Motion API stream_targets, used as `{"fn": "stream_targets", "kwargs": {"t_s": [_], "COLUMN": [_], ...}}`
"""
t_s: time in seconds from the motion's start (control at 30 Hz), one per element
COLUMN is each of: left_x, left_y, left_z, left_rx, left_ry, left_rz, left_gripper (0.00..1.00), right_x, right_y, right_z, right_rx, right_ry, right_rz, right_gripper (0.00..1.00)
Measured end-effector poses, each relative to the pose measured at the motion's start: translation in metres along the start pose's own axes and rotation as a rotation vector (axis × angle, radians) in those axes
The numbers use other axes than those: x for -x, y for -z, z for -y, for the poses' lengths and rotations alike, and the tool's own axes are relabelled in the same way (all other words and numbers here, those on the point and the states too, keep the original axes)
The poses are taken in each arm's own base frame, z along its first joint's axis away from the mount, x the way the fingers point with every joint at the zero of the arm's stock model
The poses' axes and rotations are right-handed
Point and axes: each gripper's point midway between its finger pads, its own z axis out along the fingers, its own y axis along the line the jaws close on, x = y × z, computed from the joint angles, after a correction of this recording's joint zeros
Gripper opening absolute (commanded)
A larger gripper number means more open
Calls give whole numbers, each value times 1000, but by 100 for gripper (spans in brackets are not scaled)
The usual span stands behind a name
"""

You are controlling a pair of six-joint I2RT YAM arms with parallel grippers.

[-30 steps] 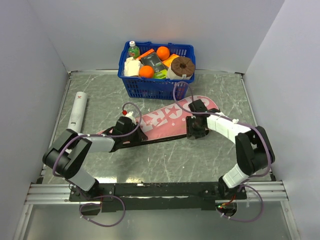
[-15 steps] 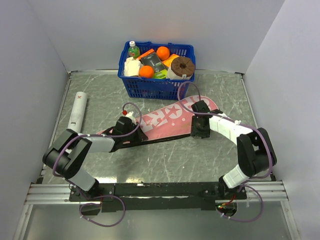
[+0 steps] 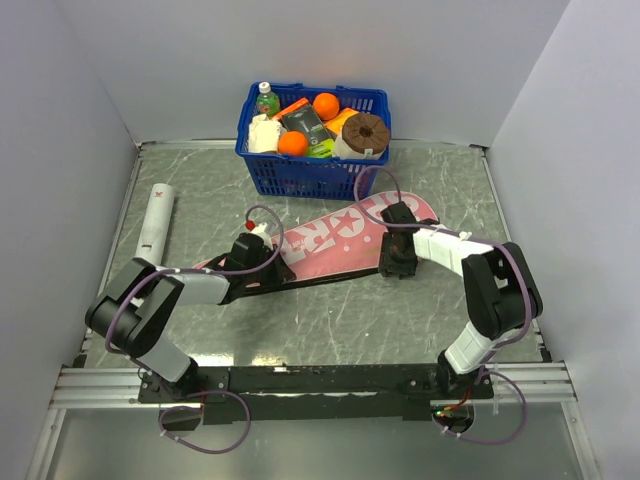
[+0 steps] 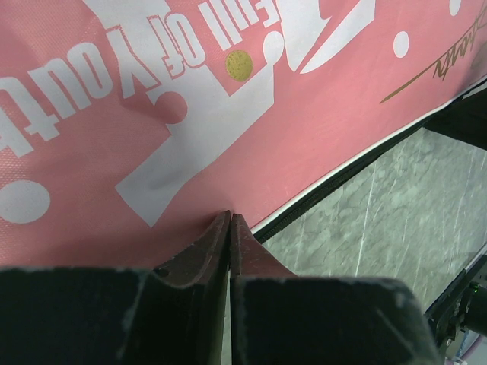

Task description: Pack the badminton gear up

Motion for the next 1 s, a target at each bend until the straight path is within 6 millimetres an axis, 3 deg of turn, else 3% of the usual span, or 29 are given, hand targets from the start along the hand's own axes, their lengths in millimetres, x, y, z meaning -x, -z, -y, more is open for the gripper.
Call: {"fn": "stream_targets", "kwargs": {"t_s": [0.3,0.43,0.67,0.8,1.0], "left_x": [-1,-1,-1,-1,-1], "left_y": [-1,-1,-2,-2,-2], "left_z": [-1,-1,-1,-1,-1], "left_rx": [1,1,0,1,2], "left_ry": [-1,-2,-2,-2,-2], "left_rz": [-2,-2,-2,-3,-2], "left_gripper": [9,8,8,8,8], "right_x": [2,3,5,7,7], "right_y": [-1,-2,-3,-3,-3], "right_z": [5,9,14,14,14], "right_rx": [-4,-9,-25,-30,-26], "right_ry": [-49,-57,-36,-19,4], "right_rz": [-5,-11,-24,-28,-29], "right_gripper": [44,28,16,0,0]}}
